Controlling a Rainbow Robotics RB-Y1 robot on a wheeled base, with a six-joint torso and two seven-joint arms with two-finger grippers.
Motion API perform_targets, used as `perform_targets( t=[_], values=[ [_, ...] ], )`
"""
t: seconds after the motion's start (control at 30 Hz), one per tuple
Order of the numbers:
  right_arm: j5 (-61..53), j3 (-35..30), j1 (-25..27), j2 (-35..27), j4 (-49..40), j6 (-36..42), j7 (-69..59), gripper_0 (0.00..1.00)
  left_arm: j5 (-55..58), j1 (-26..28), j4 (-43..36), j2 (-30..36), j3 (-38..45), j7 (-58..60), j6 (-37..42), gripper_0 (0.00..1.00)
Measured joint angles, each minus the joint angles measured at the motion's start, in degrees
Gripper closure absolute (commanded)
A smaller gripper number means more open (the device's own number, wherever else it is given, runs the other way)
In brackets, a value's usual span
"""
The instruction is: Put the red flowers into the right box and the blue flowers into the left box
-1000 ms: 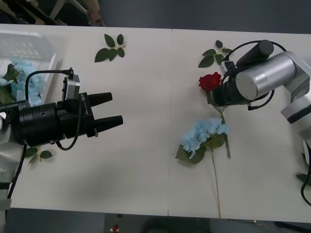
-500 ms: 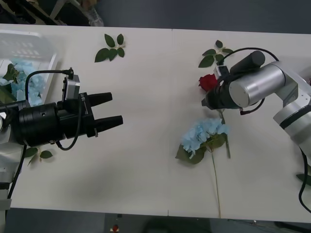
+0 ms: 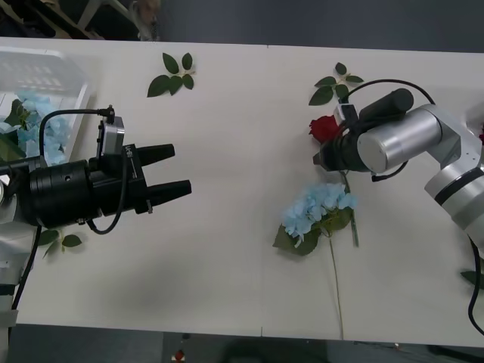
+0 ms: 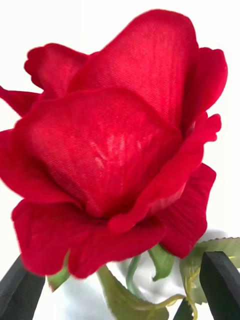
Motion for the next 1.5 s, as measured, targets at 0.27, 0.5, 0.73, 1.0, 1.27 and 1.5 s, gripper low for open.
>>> perform_targets(
  t=[0.27,0.5,0.73,1.0,1.27,1.5],
  values=[
    [0.0,2.7,-0.1,0.0,1.2,-2.7,2.0,0.25,0.0,0.0,0.0,0.0,0.0,0.0,0.0,0.00],
    [0.0,2.7,-0.1,0.0,1.6,-3.6,2.0,0.50,0.0,0.0,0.0,0.0,0.0,0.0,0.0,0.00],
    [0.0,2.7,-0.3,0.0,2.4,-4.1,3.3,0.89,0.0,0.0,0.0,0.0,0.0,0.0,0.0,0.00],
    [0.0,2.7,-0.4,0.0,2.9,-5.1,3.3,1.00,0.0,0.0,0.0,0.0,0.0,0.0,0.0,0.00],
    [-1.2,2.7,-1.7,0.0,4.7,-5.0,3.3,1.00,0.0,0.0,0.0,0.0,0.0,0.0,0.0,0.00],
    [-4.0,-1.1,-3.7,0.0,5.1,2.0,3.3,1.00,0.0,0.0,0.0,0.0,0.0,0.0,0.0,0.00]
  ],
)
